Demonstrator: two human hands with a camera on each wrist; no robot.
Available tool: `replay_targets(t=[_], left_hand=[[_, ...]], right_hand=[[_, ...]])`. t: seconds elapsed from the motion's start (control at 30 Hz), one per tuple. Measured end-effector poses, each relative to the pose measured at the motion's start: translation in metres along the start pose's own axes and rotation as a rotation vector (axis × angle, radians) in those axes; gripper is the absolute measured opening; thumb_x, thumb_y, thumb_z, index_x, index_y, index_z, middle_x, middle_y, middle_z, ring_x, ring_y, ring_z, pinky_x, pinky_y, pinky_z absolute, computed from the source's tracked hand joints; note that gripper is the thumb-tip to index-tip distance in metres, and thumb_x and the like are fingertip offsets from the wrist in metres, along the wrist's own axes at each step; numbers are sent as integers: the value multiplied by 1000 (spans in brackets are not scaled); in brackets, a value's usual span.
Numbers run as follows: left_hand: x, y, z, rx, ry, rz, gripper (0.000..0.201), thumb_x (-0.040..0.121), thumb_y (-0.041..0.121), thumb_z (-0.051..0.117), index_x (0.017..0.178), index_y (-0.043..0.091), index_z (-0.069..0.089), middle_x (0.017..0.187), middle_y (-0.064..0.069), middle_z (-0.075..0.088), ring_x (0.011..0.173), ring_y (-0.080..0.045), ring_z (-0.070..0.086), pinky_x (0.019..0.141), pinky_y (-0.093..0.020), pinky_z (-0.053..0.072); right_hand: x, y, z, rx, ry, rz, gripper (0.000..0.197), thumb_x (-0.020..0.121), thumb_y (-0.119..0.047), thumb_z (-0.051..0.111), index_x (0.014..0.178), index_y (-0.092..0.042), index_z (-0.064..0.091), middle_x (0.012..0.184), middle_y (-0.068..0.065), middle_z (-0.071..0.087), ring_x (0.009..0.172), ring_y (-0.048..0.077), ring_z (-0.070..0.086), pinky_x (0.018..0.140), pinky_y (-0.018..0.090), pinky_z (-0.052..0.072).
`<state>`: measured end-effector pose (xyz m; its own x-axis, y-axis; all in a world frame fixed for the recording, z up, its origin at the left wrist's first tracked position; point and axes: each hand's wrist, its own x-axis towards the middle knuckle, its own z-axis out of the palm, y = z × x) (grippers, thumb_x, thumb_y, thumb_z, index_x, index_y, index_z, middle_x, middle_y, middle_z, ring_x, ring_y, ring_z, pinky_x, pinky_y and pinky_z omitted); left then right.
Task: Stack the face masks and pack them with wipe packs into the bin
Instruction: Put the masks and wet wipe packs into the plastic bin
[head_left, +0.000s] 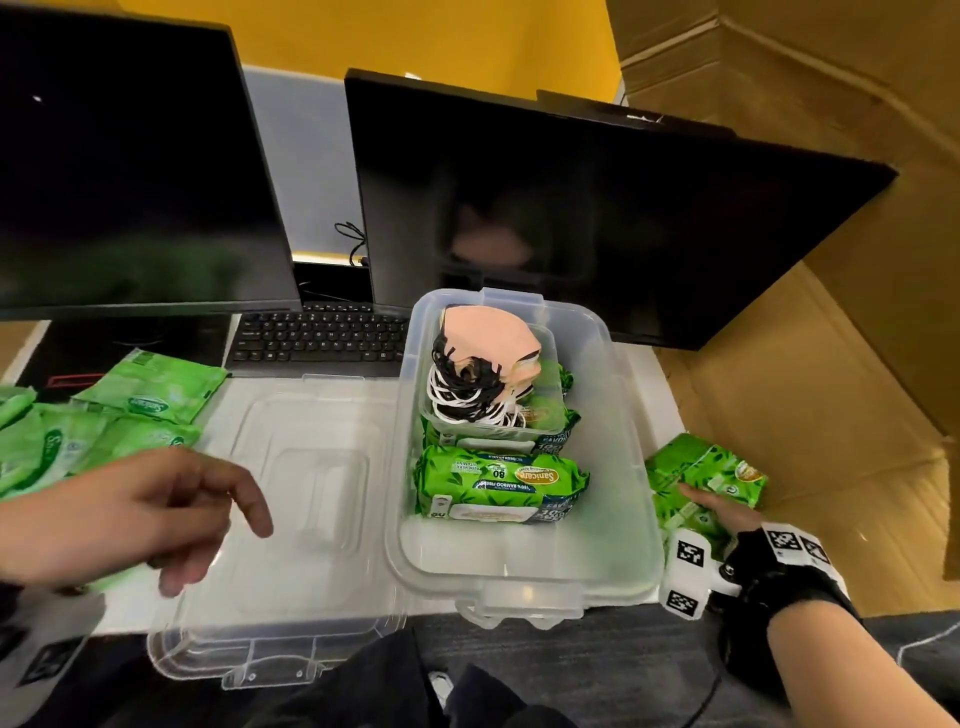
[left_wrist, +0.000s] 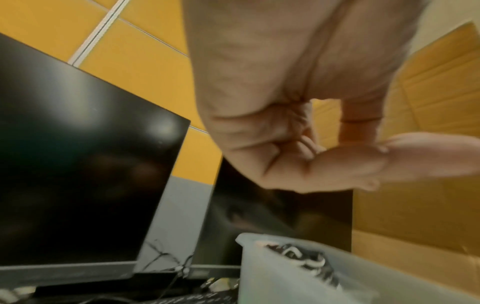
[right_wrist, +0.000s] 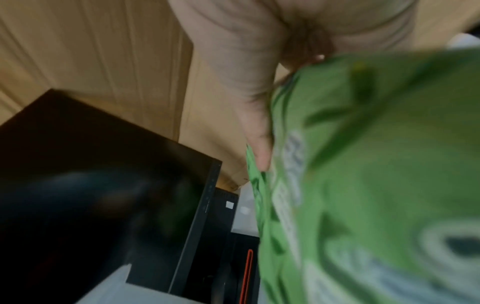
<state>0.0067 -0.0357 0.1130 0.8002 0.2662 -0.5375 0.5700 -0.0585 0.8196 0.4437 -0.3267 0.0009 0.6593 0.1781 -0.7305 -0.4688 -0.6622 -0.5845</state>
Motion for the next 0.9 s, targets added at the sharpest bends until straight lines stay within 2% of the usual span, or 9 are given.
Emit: replay_targets(t=[0.13,0.23,0.27,0.4,0.53,0.67,0.77,0.83,0.9], left_hand=[[22,53,17,-11,185,225,31,49,42,69,75,25,72,48,-10,59,39,-18,54,41,-16,37],[44,73,30,-27,221,269,22,67,22,52,78,13,69,49,-7,58,40,-16,54,42,-16,37],[49,80,34,-32,214,271,24,68,19,48,80,12,69,49,-7,58,40,-15,54,42,-16,37],[65,89,45,-28,183,266,24,69,17,48,79,15,70,50,-5,59,40,-14,55,43,-18,35],[74,93,48,-43,195,259,25,68,18,47,81,14,68,50,-3,58,40,-14,55,44,-18,36],[87,101,55,-76,224,258,26,68,19,46,82,15,68,48,0,58,40,-10,54,44,-16,37],[100,114,68,-85,204,276,15,80,12,51,83,15,66,47,2,57,39,-7,53,44,-16,36],[113,123,78,-72,178,280,23,92,3,46,84,15,64,45,4,57,38,-5,52,43,-15,34],[127,132,90,-60,144,274,28,93,2,41,83,16,63,44,6,57,37,-3,52,41,-14,33]], right_hand=[[32,-4,-21,85,29,-57,67,41,-27,91,99,-6,65,66,9,72,65,27,69,81,45,54],[16,-17,-10,121,35,-34,20,73,-10,74,86,-4,60,49,9,66,43,21,64,52,30,55],[18,-17,-7,122,51,-23,14,77,-9,70,85,-5,59,47,9,64,42,22,63,53,30,54],[34,-8,-4,124,47,-27,19,71,-17,72,83,-8,61,49,9,64,43,24,61,81,40,47],[28,-9,1,174,-46,-10,5,83,-11,60,85,-6,59,51,10,66,41,22,63,49,32,54],[28,-6,2,229,-69,-51,4,87,-4,54,89,-6,57,52,9,67,43,20,64,36,29,50],[32,-3,4,261,-84,-72,8,88,-1,51,88,-6,57,53,9,67,43,19,65,37,31,52],[31,-1,8,253,-108,-74,8,80,3,58,81,-4,60,50,11,65,41,22,63,36,33,51],[48,8,3,159,-77,-95,34,47,-6,84,74,1,64,49,16,62,38,29,58,44,40,53]])
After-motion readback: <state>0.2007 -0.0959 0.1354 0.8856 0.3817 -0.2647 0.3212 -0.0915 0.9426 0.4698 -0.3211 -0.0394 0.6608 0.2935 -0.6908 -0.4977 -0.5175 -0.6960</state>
